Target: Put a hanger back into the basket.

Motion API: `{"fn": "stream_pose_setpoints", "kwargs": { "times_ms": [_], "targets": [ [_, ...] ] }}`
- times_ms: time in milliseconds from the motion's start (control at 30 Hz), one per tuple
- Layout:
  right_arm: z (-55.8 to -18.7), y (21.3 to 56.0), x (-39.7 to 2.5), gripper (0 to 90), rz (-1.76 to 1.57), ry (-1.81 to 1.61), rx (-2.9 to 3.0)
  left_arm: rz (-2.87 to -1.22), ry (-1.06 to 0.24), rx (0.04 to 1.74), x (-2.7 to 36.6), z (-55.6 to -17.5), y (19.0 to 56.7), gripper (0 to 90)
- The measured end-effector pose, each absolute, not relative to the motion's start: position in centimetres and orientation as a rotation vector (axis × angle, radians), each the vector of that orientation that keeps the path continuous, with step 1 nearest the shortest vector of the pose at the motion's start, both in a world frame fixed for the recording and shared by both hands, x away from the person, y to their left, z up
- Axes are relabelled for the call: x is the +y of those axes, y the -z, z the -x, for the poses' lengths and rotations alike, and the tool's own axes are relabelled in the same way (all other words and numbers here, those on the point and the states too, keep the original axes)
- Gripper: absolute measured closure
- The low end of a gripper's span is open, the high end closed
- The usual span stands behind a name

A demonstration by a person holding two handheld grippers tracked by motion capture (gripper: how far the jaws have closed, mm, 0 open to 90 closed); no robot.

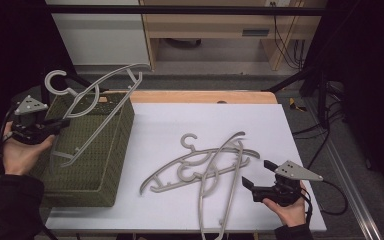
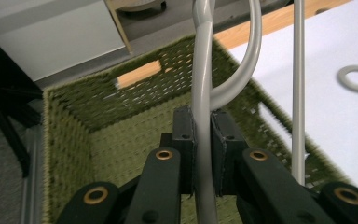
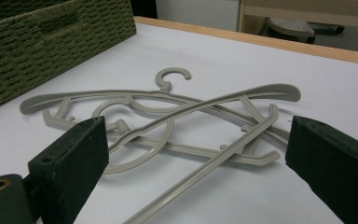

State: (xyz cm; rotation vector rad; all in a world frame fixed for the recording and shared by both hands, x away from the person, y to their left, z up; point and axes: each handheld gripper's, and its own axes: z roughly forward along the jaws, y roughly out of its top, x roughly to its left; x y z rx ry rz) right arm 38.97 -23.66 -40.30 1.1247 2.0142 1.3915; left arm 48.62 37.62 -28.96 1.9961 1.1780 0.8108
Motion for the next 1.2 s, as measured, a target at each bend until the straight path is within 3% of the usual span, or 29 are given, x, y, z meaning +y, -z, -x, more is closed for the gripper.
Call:
{"fn": "stream_pose_setpoints", "kwargs": {
  "times_ms": [833,1200],
  "targets": [
    [-39.0,40.4,-23.6,5.3,-1.12,-1.381,2.023,-2.07,-0.848,1.329,43.1,-48.2,33.4,81.5],
    [-39.1,40.5,-23.5,5.3,-1.124,-1.375,2.025,-2.121,-0.847,1.348,43.7,-48.1,34.7,81.5]
  ]
}}
